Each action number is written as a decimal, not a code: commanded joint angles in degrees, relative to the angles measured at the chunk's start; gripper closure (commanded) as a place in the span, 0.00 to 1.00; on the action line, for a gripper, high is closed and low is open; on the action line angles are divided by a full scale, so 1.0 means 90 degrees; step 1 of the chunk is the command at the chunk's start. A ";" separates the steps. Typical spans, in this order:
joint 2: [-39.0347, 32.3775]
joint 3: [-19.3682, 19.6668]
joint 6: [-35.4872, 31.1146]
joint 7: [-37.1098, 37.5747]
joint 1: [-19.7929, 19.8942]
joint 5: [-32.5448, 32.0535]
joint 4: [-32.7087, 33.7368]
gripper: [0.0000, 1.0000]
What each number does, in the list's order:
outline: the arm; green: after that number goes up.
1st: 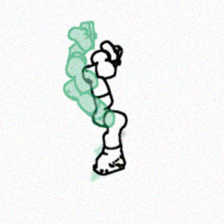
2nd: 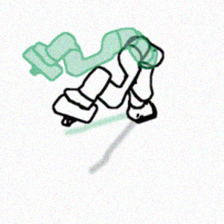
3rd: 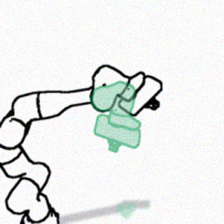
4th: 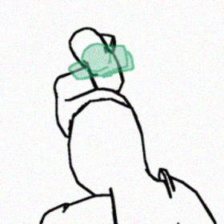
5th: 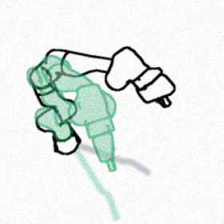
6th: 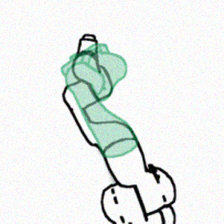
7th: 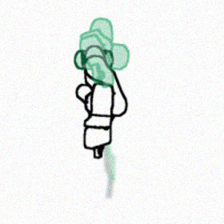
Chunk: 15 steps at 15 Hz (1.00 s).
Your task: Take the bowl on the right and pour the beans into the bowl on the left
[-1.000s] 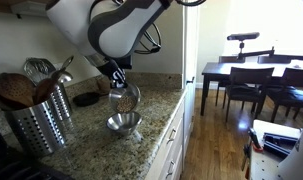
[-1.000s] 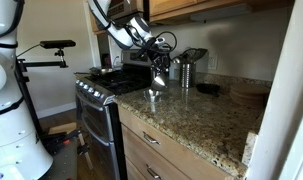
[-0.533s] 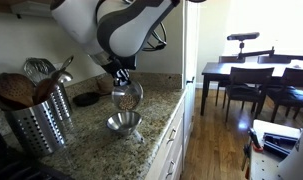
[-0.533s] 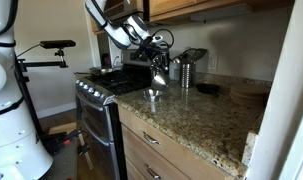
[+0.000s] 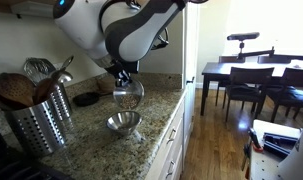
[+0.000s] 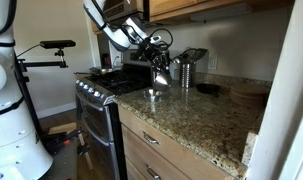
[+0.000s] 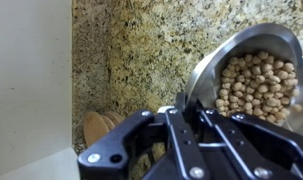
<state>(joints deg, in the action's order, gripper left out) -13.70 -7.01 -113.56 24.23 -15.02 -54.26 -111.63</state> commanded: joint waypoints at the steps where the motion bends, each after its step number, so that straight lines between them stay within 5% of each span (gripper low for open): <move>1: 0.0327 -0.0062 0.0105 0.0282 0.0004 -0.0262 -0.0367 0.92; 15: 0.0465 -0.0254 0.0051 -0.0055 0.0041 0.0138 -0.0542 0.93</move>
<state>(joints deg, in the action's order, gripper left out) -13.51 -8.44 -113.56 24.85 -15.01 -54.28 -113.07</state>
